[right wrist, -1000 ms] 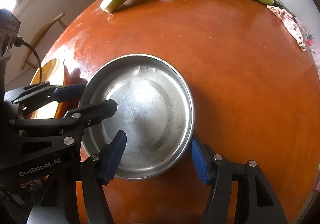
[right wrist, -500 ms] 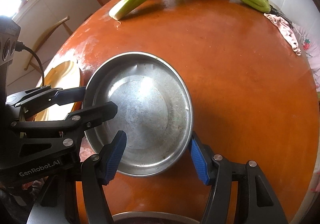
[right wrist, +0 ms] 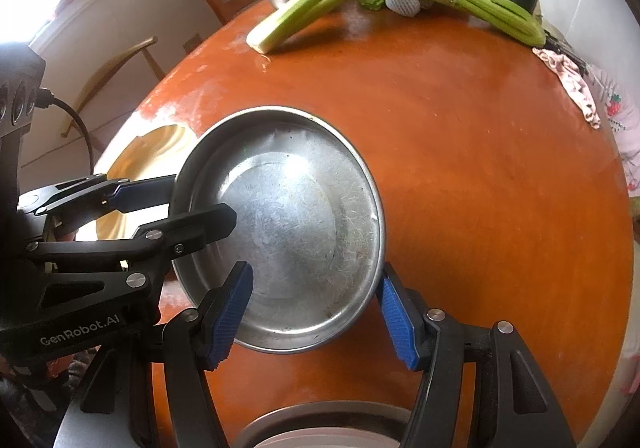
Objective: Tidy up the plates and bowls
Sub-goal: 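Lift the steel plate with the right tool over the yellow plate stack, then lower the steel plate onto the yellow plates and open the right tool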
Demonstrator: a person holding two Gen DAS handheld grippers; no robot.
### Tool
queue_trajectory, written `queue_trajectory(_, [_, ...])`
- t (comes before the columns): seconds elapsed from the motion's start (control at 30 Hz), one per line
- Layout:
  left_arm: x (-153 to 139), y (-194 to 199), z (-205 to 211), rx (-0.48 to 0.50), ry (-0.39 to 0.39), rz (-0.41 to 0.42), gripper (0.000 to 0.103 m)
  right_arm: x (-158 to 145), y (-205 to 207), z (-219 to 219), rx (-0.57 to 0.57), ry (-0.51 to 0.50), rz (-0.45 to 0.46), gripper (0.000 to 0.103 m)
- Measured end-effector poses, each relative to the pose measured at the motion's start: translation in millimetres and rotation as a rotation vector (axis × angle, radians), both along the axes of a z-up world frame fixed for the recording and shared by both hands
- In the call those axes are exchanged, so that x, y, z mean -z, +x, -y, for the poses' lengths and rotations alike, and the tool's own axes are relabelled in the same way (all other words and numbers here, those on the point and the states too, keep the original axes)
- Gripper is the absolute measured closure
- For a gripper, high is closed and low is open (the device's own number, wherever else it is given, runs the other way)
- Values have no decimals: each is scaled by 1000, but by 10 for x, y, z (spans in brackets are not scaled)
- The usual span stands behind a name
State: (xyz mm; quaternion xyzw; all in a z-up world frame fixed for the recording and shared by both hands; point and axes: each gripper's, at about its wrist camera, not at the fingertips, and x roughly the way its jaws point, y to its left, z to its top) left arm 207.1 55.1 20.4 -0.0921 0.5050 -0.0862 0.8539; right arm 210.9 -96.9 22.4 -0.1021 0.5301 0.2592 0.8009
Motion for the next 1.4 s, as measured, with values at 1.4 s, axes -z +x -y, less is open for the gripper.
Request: queue_trajectory(1.4, [152, -358, -1406, -174, -8, 13, 53, 200, -125, -1571, -136, -58, -27, 38])
